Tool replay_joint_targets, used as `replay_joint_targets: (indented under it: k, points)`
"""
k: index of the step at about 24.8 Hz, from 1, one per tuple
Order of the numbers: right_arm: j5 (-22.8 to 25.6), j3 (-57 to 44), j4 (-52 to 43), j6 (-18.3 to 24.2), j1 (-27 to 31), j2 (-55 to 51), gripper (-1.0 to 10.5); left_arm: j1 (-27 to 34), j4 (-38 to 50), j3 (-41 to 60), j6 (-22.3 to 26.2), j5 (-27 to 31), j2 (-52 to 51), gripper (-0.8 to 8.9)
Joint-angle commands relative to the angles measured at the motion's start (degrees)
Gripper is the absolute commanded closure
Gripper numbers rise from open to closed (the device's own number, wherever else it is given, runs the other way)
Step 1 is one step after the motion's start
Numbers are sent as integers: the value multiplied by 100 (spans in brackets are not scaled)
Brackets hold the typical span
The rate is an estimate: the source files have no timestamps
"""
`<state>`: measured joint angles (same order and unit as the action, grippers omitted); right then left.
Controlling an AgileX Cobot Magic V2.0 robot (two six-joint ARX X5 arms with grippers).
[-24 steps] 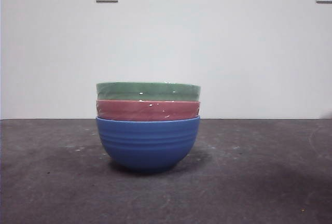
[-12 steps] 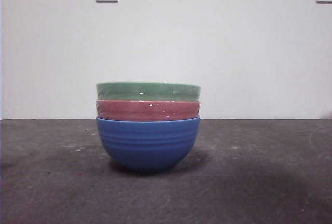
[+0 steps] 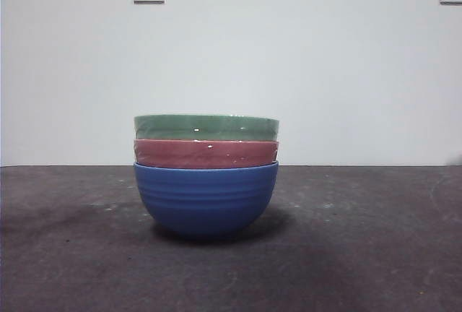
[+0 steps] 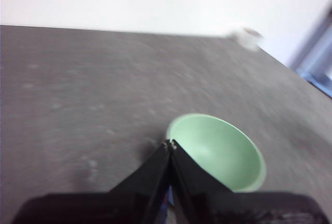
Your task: Pick up the green bowl on the top,put the green bowl on the left,pick up the red bowl in the middle,put the red bowl on the right
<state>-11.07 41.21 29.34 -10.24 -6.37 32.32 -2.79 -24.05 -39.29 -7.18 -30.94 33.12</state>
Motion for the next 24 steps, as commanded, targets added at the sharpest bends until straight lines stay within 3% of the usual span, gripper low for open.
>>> replay_joint_targets:
  k: [1, 6, 9, 13, 18, 24]
  points:
    - [-433, 393, 310, 761, -7, 407, 963, 0, -496, -391, 1016, -428, 492, 821]
    - [-1049, 769, 793, 1143, -7, 927, 944, -133, -1235, -879, 1344, -549, 1014, 817]
    - [-1054, 804, 857, 1143, -7, 1084, 814, -258, -1305, -927, 1353, -535, 1132, 797]
    - [-1051, 804, 855, 1139, -7, 1185, 743, -546, -1274, -953, 1353, -505, 1292, 412]
    - [-1156, 804, 850, 1119, -11, 1233, 745, -1320, -1355, -1270, 1532, -411, 2041, 404]
    - [-1154, 804, 852, 1117, -17, 1318, 753, -2841, -2197, -2507, 2507, 1220, 3633, 405]
